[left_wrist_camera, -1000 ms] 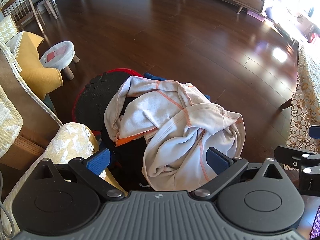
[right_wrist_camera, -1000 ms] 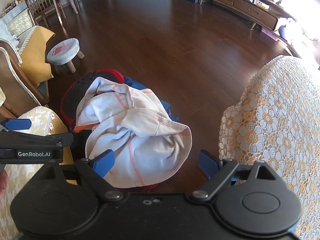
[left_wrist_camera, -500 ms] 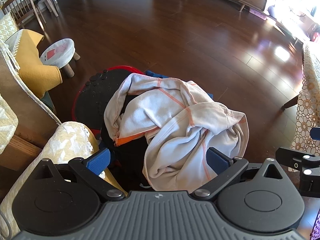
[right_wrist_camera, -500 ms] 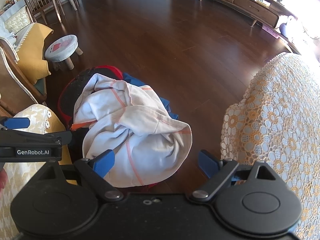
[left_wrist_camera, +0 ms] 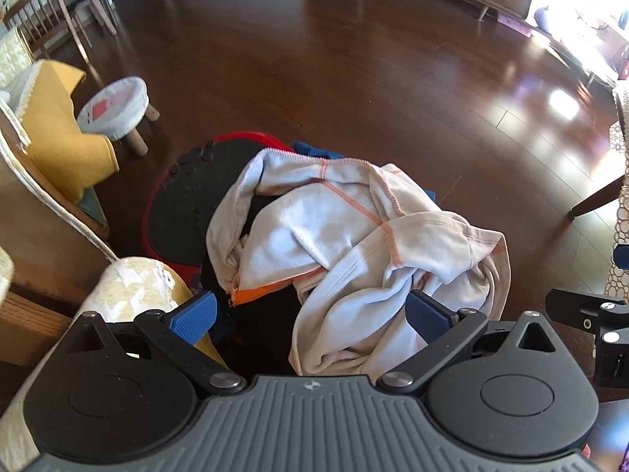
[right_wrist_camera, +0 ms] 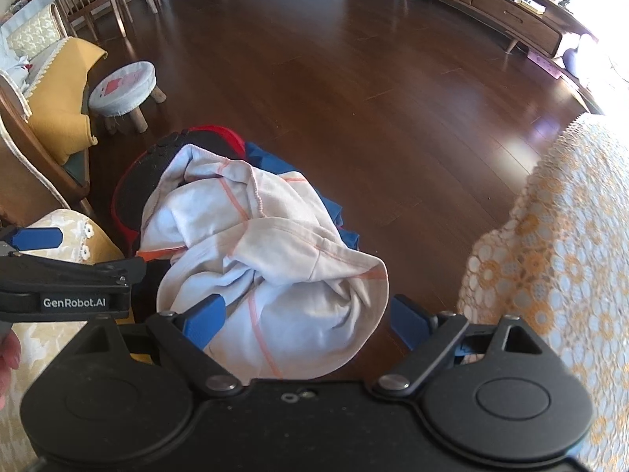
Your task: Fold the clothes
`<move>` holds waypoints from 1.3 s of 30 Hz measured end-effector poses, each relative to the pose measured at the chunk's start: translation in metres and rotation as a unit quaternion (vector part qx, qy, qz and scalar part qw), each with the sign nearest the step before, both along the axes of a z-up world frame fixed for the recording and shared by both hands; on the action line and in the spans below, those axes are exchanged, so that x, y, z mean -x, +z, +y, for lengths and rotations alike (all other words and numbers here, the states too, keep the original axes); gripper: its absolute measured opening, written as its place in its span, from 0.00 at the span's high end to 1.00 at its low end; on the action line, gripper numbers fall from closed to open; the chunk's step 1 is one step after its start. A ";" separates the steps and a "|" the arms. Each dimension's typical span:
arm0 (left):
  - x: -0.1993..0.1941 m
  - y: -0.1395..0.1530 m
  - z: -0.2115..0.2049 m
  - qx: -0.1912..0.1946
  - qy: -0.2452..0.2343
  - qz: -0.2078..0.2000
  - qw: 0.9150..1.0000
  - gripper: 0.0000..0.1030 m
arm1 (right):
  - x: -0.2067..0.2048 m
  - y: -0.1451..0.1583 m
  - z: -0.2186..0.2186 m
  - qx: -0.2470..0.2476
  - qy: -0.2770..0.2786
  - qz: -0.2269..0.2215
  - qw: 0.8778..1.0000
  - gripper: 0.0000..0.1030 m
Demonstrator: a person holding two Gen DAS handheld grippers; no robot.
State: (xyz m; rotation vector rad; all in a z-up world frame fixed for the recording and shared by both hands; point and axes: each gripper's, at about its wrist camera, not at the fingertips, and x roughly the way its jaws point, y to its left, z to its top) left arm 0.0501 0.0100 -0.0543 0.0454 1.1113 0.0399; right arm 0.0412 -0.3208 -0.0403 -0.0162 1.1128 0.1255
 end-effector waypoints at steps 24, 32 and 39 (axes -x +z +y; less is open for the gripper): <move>-0.069 -0.100 0.000 0.013 -0.081 0.042 0.996 0.00 | -0.093 -0.087 0.021 0.007 0.049 0.061 0.997 0.00; -0.087 -0.128 0.007 0.037 -0.087 0.062 0.994 0.00 | -0.126 -0.117 0.023 -0.017 0.059 0.089 0.994 0.00; -0.098 -0.144 0.012 0.069 -0.075 0.078 0.992 0.00 | -0.141 -0.140 0.025 -0.040 0.057 0.109 0.992 0.00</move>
